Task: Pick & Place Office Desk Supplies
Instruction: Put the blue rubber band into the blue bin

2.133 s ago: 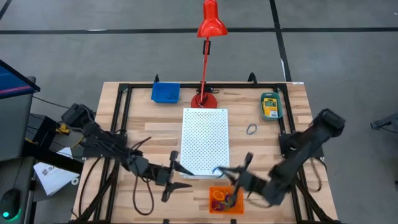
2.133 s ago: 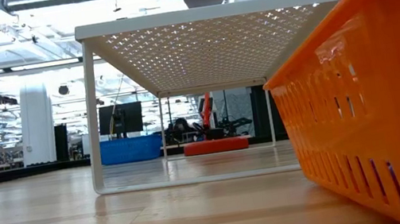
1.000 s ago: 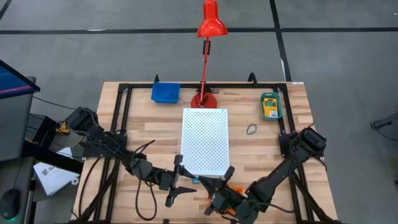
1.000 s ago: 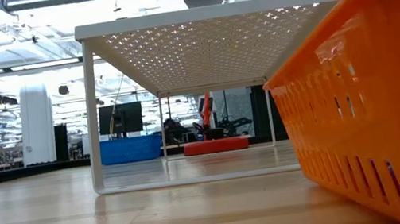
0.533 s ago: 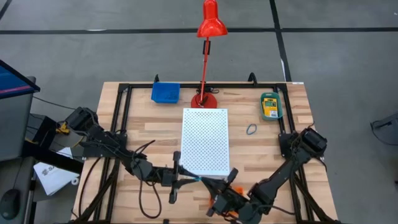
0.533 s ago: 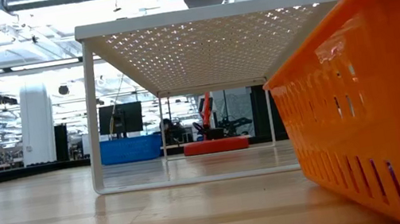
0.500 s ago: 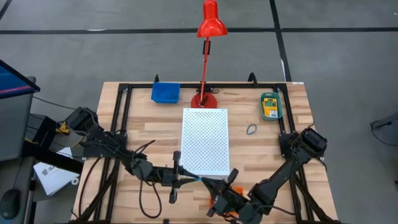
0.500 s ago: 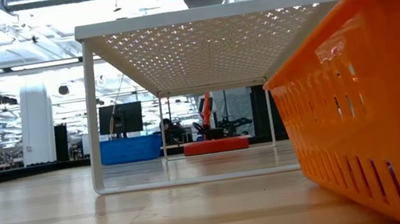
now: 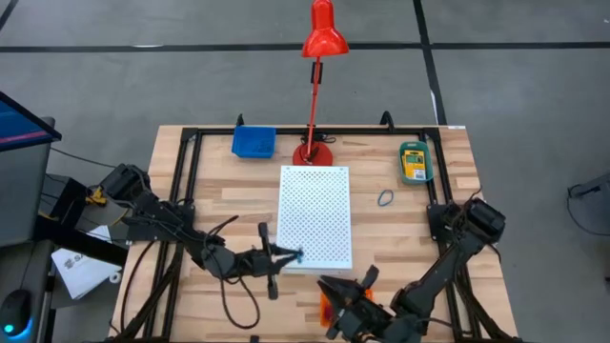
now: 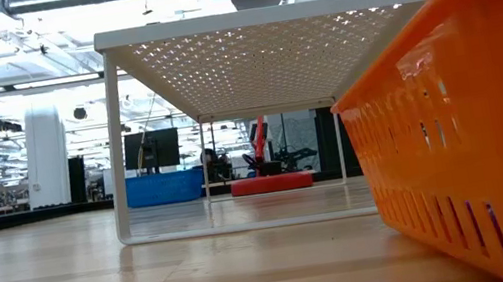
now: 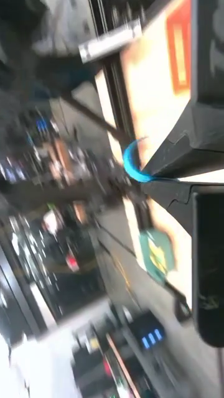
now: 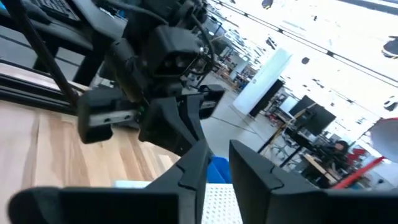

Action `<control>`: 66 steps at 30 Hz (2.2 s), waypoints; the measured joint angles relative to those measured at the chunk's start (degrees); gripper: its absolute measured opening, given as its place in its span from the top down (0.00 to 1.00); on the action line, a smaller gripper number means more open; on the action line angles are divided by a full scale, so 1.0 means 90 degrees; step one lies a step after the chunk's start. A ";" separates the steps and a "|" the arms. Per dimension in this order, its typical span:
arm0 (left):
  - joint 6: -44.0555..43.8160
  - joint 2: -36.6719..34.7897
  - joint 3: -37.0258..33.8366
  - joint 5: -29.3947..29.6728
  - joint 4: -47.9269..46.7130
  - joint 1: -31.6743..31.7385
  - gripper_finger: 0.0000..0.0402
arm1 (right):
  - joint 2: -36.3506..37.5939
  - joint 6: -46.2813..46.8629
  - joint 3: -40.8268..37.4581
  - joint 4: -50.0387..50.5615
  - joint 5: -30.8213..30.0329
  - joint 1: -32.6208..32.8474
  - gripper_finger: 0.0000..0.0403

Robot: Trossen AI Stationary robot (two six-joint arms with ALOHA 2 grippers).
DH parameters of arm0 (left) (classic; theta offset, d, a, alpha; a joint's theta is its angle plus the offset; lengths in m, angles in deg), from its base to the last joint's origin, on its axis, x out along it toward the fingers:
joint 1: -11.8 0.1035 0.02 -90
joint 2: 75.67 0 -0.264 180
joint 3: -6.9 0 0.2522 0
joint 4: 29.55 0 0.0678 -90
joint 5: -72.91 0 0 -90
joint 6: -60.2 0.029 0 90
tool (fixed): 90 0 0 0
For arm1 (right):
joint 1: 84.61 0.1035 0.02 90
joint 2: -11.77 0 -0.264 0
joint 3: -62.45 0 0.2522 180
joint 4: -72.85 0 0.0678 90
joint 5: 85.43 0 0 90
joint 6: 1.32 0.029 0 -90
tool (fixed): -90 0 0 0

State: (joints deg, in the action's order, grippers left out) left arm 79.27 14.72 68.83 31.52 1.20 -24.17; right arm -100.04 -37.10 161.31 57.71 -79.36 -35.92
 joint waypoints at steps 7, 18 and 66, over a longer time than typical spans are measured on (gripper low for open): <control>-0.0170 -0.0273 -0.0005 0.1898 -0.0867 0.0000 1.00 | 0.0032 -0.1332 0.0000 -0.0852 -0.0540 0.0345 0.80; -0.3285 -0.2656 -0.0007 0.2687 -0.5724 0.0697 1.00 | 0.0192 -0.1311 -0.0002 -0.0650 -0.0527 0.0594 0.80; -0.2311 -0.0917 -0.0007 -0.4884 -0.5571 0.9283 1.00 | 0.5971 0.7256 -0.6083 0.2837 0.0609 -0.0470 0.80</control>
State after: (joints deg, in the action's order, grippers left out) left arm 58.47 6.46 68.77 -12.43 -48.94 59.37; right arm -46.30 28.20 106.56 83.25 -73.88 -40.15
